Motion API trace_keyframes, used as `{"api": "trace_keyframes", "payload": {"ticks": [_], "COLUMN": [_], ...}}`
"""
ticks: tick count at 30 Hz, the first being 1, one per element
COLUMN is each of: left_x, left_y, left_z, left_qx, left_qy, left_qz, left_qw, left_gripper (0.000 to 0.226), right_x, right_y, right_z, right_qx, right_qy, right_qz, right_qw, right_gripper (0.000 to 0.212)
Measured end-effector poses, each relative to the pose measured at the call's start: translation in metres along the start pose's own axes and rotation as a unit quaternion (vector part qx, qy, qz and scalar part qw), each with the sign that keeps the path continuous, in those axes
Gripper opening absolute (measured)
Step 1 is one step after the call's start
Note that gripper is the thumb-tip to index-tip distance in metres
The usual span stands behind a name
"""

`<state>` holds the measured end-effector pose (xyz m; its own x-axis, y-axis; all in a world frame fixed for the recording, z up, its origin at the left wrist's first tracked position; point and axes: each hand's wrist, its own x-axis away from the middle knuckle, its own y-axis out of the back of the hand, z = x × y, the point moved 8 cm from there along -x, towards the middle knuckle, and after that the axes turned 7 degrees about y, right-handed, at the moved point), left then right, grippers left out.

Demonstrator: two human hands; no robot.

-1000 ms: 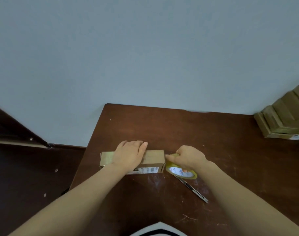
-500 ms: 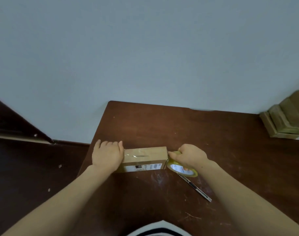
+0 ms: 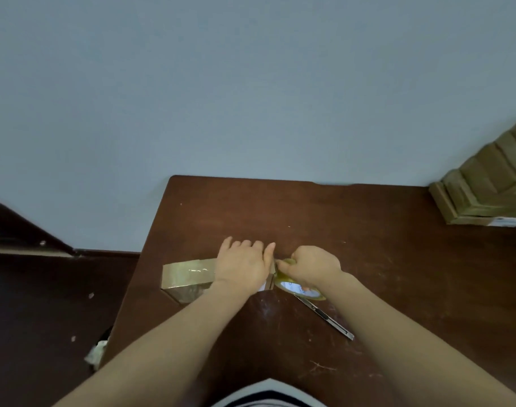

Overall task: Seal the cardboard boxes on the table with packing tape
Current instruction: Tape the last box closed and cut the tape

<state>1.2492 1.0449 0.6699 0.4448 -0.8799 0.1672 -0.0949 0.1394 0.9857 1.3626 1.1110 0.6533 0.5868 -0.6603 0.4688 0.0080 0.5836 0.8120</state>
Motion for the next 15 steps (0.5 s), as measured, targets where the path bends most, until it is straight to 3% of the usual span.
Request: {"api": "trace_keyframes", "payload": {"ticks": [4, 7, 11, 15], "left_x": [-0.002, -0.004, -0.003, 0.004], "left_y": [-0.006, 0.0, 0.003, 0.008], "left_z": [-0.005, -0.018, -0.01, 0.057], "left_qx": [0.011, 0.005, 0.058, -0.019], "left_qy": [0.026, -0.002, -0.049, 0.047], "left_qz": [0.007, -0.021, 0.003, -0.046], "left_qw": [1.0, 1.0, 0.997, 0.998], "left_gripper": [0.056, 0.049, 0.048, 0.061], "right_x": [0.0, -0.003, 0.0, -0.003], "right_y": [-0.002, -0.004, -0.008, -0.006], "right_z": [0.001, -0.002, -0.01, -0.012], "right_qx": [0.008, -0.009, -0.015, -0.034], "right_qy": [0.01, 0.008, -0.008, -0.021], "right_qz": [0.01, -0.001, 0.003, -0.011], "right_qw": [1.0, 1.0, 1.0, 0.999], "right_gripper": [0.05, 0.055, 0.054, 0.056]}}
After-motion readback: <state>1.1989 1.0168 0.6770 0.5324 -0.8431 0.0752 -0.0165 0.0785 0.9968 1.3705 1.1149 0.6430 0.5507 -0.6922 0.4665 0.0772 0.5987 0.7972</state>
